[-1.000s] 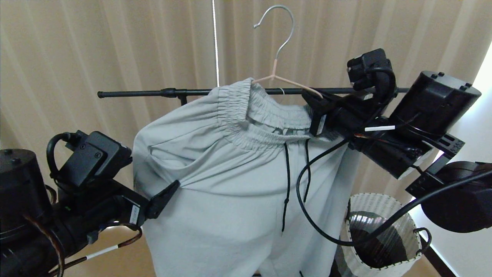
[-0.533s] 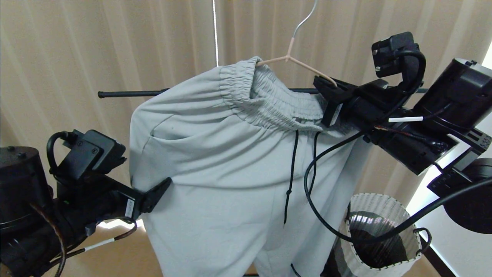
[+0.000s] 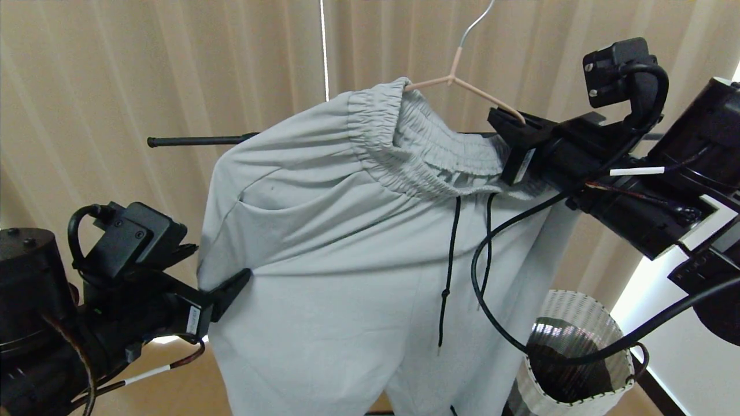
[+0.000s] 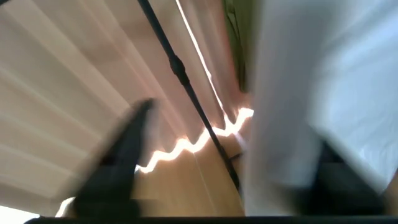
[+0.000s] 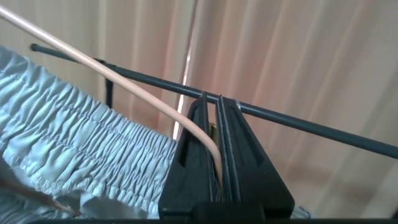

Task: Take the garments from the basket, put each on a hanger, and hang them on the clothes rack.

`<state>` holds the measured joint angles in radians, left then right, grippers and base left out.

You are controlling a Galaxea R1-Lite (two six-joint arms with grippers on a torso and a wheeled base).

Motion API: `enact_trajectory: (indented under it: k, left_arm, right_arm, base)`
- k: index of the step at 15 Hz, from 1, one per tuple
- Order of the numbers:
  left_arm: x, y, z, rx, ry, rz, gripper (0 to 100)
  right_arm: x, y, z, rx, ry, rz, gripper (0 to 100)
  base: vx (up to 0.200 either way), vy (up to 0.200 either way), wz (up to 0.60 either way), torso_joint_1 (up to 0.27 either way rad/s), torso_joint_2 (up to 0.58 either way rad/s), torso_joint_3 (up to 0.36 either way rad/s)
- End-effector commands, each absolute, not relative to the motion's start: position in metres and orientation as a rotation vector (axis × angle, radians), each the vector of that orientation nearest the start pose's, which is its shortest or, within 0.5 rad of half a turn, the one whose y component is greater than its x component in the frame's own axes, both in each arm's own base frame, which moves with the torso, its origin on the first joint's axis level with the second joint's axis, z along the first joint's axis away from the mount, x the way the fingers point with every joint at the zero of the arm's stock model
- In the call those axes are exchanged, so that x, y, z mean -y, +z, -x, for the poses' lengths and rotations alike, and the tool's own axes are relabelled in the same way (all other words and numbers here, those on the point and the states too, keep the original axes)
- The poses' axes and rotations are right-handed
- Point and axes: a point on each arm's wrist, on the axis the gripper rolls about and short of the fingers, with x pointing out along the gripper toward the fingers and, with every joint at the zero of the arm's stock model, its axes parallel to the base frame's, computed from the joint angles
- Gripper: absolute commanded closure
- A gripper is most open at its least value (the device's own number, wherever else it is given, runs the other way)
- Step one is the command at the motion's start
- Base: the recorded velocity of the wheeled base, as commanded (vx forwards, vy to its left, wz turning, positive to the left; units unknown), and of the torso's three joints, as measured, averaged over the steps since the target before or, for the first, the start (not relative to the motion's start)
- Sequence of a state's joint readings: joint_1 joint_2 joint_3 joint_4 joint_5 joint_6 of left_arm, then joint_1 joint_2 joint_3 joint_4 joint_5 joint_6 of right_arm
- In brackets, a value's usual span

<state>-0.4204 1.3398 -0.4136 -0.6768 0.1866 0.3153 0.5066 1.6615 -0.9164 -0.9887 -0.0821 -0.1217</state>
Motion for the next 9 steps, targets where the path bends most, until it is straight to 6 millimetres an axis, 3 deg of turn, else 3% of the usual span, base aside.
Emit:
enact_trajectory:
  k: [1, 4, 9]
  left_arm:
    - [0.070, 0.167, -0.178, -0.222, -0.248, -0.396, 100]
    - [0.058, 0.162, -0.181, -0.255, -0.191, -0.397, 100]
    - [0.058, 0.160, -0.182, -0.264, -0.190, -0.401, 100]
  right_arm:
    - [-0.136, 0.261, -0.274, 0.262, 0.368, 0.053, 100]
    - [-0.120, 0.259, -0.281, 0.254, 0.315, 0.062, 100]
    - [-0.119, 0.257, -0.280, 0.245, 0.311, 0.064, 100]
  base:
    - [0.000, 0.000, 0.00, 0.000, 0.00, 0.000]
    - [0.000, 0.000, 0.00, 0.000, 0.00, 0.000]
    - [0.000, 0.000, 0.00, 0.000, 0.00, 0.000]
